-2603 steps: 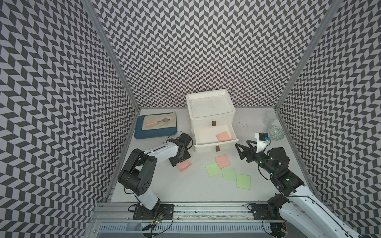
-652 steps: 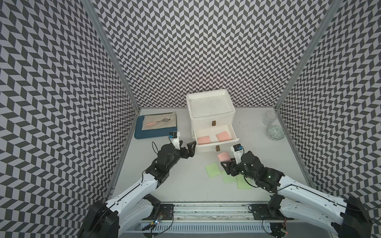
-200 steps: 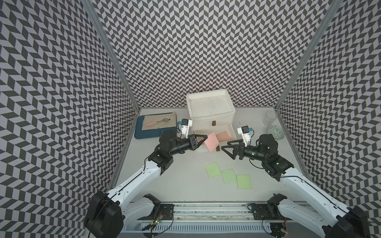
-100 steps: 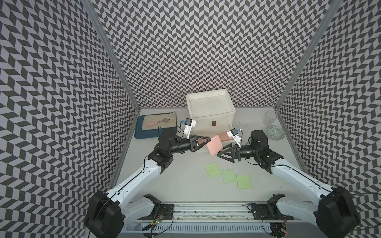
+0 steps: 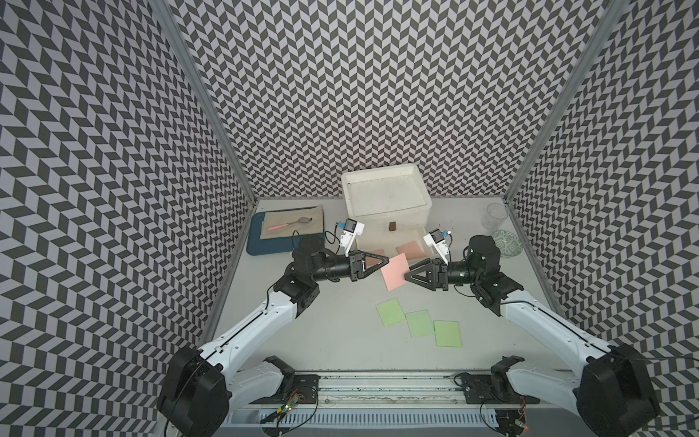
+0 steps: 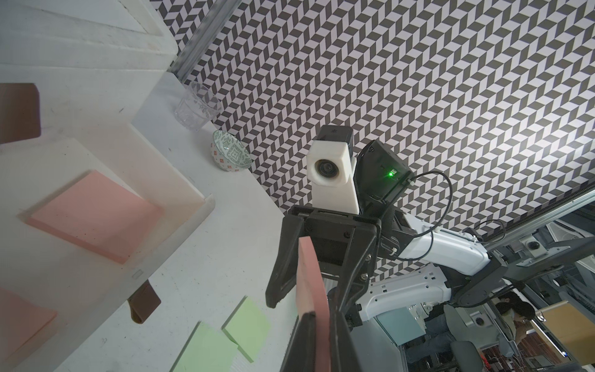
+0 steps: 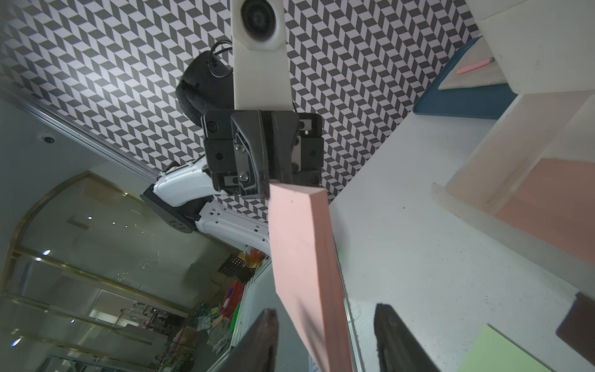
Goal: Please put the sticky notes in the drawer by color
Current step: Place the sticky notes in the drawer.
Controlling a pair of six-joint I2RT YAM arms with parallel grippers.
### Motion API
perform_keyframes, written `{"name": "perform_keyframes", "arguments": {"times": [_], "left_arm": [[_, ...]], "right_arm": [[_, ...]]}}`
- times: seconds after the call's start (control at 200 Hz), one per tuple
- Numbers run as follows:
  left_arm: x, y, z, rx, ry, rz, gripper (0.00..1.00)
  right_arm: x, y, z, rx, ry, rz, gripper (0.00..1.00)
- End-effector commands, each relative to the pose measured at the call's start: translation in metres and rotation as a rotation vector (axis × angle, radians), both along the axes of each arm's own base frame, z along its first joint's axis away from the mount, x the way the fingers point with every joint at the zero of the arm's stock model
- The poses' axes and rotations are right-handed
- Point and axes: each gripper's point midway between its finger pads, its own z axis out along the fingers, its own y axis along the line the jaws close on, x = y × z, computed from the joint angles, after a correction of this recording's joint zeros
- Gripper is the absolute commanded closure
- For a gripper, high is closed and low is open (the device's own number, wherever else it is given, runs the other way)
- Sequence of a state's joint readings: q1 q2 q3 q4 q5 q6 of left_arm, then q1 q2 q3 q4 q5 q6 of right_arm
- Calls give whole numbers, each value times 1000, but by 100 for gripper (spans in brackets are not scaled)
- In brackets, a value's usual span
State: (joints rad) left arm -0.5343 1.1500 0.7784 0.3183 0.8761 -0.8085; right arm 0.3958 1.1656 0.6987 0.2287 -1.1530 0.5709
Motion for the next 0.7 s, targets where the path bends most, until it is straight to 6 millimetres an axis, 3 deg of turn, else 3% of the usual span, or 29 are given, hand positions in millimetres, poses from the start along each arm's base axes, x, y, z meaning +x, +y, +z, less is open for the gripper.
{"name": "perform_keyframes", "arguments": {"times": [0.0, 0.15, 0.285, 0.451, 0.541, 0.571, 0.696], "left_arm": [[0, -1, 7, -18, -34, -19, 95], [10, -1, -6, 32, -9, 6, 94], [29, 7, -24, 112, 2, 93, 82], [57, 31, -56, 240, -5, 278, 56], [69, 43, -68, 295, -30, 363, 49], [74, 47, -73, 321, -35, 398, 41], [91, 69, -85, 405, -68, 549, 39]], "right_arm": [[-3, 0, 12, 31, -50, 28, 59], [-5, -1, 13, 30, -50, 22, 90], [4, -6, 11, 21, -48, -29, 96], [44, -34, 8, 19, 15, -305, 100], [57, -39, 9, 20, 14, -380, 100], [60, -38, 12, 32, 9, -387, 100], [82, -38, 7, 28, 31, -467, 100]]}}
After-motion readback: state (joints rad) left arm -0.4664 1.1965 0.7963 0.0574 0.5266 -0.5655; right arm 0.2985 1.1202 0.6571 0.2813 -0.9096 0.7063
